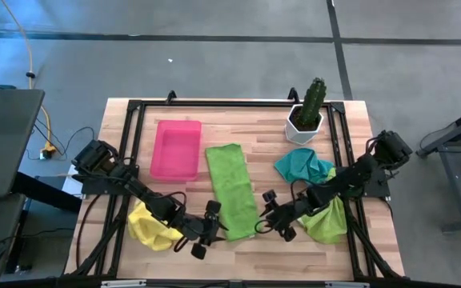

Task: Roll microfiber towels into tight, uniform cylinder then place into a basket
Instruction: Roll the green microfiber cloth

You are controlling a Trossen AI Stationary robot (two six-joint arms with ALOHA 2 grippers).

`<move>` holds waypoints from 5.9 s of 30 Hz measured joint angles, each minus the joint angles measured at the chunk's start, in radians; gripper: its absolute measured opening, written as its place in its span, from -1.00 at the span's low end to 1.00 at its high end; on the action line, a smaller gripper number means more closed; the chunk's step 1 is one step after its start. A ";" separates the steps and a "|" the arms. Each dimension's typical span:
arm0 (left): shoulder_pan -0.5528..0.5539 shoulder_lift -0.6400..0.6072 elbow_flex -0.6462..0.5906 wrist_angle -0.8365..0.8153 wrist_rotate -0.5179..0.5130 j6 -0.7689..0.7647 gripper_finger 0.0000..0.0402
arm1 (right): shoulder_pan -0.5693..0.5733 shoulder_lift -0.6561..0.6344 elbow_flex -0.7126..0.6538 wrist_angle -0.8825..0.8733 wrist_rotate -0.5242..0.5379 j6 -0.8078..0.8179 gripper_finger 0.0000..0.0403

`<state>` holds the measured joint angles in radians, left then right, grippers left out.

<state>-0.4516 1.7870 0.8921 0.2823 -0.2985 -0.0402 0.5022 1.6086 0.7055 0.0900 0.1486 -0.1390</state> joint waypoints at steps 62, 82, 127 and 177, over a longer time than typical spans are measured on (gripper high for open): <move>-0.035 0.223 -0.001 0.148 -0.067 -0.202 -0.94 | 0.005 0.191 0.001 0.187 -0.029 0.125 -0.82; -0.061 0.221 -0.001 0.186 -0.135 -0.745 -0.98 | -0.065 0.193 -0.002 0.239 -0.159 0.593 -0.99; -0.081 0.179 0.003 0.026 -0.139 -1.281 -0.98 | -0.070 0.189 0.000 0.249 -0.163 0.876 -0.64; -0.026 0.179 0.002 -0.017 -0.043 -1.403 -0.98 | 0.020 0.241 0.000 0.455 -0.210 0.444 -0.49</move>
<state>-0.4776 1.9656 0.8944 0.2652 -0.3412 -1.4429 0.5224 1.8495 0.7055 0.5446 -0.0617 0.3050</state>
